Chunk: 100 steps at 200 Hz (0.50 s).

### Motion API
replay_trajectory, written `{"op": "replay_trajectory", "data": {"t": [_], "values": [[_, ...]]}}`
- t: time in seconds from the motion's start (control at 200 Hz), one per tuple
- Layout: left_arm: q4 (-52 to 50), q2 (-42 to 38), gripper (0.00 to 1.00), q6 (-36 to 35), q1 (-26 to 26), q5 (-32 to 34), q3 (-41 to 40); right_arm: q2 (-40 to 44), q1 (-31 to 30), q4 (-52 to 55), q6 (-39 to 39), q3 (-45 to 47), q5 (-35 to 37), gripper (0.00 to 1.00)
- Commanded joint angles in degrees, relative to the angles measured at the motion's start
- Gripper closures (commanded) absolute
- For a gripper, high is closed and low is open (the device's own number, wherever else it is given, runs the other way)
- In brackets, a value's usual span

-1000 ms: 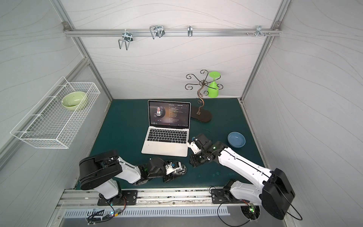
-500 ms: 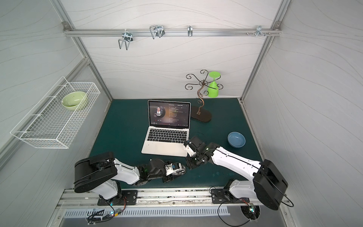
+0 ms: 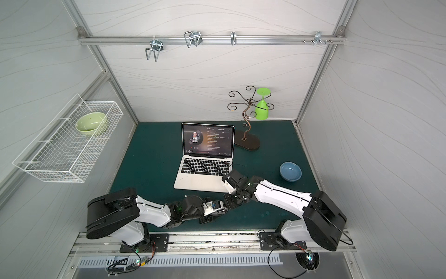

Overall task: Remove the wireless mouse receiver from the laptop
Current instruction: Insert the USB plug into the mouse.

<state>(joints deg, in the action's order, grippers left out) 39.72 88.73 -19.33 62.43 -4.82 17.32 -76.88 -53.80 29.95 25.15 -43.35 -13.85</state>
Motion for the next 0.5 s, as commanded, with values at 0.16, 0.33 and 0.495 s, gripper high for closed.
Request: {"op": "replay_trajectory", "data": {"t": [0.16, 0.33, 0.495], "values": [[-3.95, 0.17, 0.87, -1.41, -0.12, 3.86, 0.64, -1.60, -0.60, -1.02, 2.00, -1.74, 0.47, 1.00], [-4.17, 0.13, 0.89, -1.40, -0.11, 3.94, 0.64, -2.74, -0.67, -3.05, 4.66, -0.95, 0.02, 1.00], [-4.10, 0.26, 0.91, -1.39, -0.12, 3.70, 0.78, -2.81, -0.78, -3.44, 4.45, -0.24, 0.54, 1.00]]}}
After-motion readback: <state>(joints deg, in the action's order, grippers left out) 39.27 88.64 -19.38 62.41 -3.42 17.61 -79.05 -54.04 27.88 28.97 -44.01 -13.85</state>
